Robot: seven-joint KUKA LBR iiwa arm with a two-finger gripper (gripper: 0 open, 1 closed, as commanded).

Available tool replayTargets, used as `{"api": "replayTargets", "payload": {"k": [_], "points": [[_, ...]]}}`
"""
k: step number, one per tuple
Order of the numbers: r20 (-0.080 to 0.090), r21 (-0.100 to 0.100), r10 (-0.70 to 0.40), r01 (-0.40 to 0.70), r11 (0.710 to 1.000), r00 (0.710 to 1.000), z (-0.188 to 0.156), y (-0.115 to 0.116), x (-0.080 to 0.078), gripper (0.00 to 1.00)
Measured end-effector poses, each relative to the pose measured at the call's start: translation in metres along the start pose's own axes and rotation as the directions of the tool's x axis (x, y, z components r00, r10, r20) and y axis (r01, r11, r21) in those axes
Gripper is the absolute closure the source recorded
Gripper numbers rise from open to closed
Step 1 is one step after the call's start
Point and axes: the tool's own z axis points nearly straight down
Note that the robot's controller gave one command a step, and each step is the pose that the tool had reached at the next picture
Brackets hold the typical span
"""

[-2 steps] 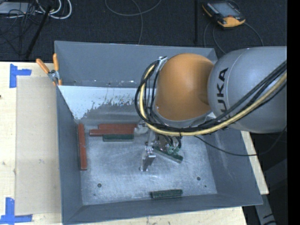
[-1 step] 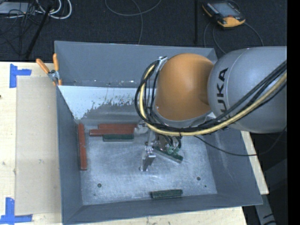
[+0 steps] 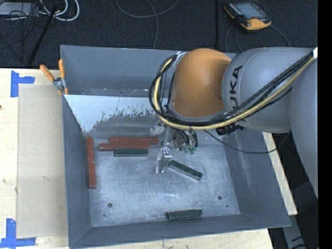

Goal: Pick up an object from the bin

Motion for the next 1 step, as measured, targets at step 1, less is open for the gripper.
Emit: {"api": "replayTargets", "payload": {"k": [1], "points": [[-0.005, 0.002, -0.174, 0.174, 0.985, 0.985, 0.0699, -0.0011, -0.0228, 0.0]]}}
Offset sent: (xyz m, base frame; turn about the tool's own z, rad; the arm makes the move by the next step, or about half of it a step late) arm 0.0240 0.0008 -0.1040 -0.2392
